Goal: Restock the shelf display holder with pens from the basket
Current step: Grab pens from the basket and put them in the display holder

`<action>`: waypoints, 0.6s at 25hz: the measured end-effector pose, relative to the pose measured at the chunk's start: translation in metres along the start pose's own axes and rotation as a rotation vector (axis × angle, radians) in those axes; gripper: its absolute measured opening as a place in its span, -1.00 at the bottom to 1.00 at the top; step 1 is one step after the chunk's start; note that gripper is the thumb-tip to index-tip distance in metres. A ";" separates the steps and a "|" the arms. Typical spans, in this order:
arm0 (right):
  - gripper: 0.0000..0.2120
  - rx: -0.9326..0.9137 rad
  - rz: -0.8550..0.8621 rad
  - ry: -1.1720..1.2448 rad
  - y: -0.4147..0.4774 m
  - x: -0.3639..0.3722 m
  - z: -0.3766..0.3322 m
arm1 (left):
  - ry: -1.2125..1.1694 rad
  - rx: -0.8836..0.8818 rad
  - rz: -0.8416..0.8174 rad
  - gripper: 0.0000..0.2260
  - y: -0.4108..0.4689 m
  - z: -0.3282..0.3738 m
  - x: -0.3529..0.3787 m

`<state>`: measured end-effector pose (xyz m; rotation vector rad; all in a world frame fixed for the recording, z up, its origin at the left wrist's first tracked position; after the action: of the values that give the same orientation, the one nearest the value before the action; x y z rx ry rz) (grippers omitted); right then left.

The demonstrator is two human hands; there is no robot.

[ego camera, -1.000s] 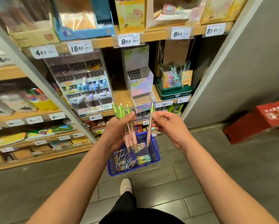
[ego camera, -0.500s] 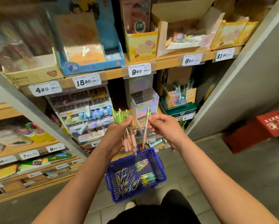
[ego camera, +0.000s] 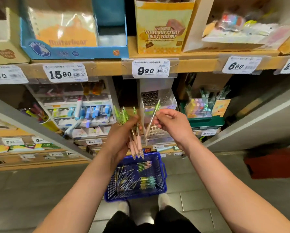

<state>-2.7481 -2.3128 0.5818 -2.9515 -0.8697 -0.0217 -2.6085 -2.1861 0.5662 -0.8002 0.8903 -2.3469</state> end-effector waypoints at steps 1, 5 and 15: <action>-0.90 -0.011 -0.011 -0.019 0.010 -0.005 0.002 | -0.050 0.000 0.012 -0.85 0.008 -0.002 0.002; -0.92 -0.090 0.064 -0.111 0.053 -0.028 0.004 | -0.136 -0.001 0.034 -0.79 0.041 -0.009 0.008; -0.86 -0.597 0.304 -0.590 0.111 -0.005 -0.026 | 0.061 0.112 0.007 -0.64 0.085 0.016 0.001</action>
<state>-2.6923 -2.4103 0.6010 -3.6976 -0.4887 0.7674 -2.5780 -2.2494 0.5152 -0.6829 0.7770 -2.4026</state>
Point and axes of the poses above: each hand's wrist, its own y-axis towards the middle knuckle, its own x-axis out of the palm, z = x × y, the point moved 6 cm from there along y, towards the middle knuckle, and after that the axes turned 14 degrees about -x, right-handed, at the moved point
